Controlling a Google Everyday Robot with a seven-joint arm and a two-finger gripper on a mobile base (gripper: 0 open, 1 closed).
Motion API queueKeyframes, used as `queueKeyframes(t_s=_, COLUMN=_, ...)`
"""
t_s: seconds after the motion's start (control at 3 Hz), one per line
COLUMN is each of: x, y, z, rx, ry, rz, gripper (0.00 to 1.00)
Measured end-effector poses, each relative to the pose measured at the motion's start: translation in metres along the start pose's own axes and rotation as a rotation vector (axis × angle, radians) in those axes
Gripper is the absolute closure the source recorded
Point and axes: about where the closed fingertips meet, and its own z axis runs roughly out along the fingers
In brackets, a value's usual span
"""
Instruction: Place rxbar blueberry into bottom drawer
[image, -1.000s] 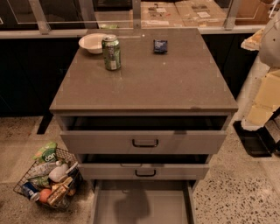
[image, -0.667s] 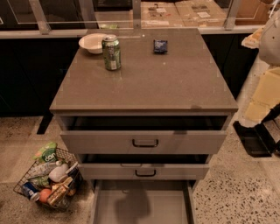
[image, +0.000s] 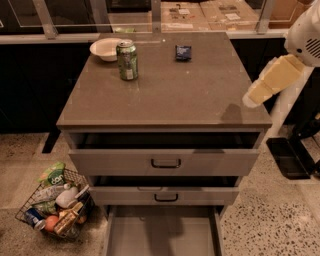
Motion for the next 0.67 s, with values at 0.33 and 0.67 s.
queueKeyframes(t_s=0.33, x=-0.009, y=-0.005, z=0.018, rx=0.041, ry=-0.106, rz=0.163, gripper=0.00)
queueKeyframes(t_s=0.67, x=-0.017, y=-0.005, z=0.039, rx=0.118, ry=-0.166, rz=0.283, gripper=0.00)
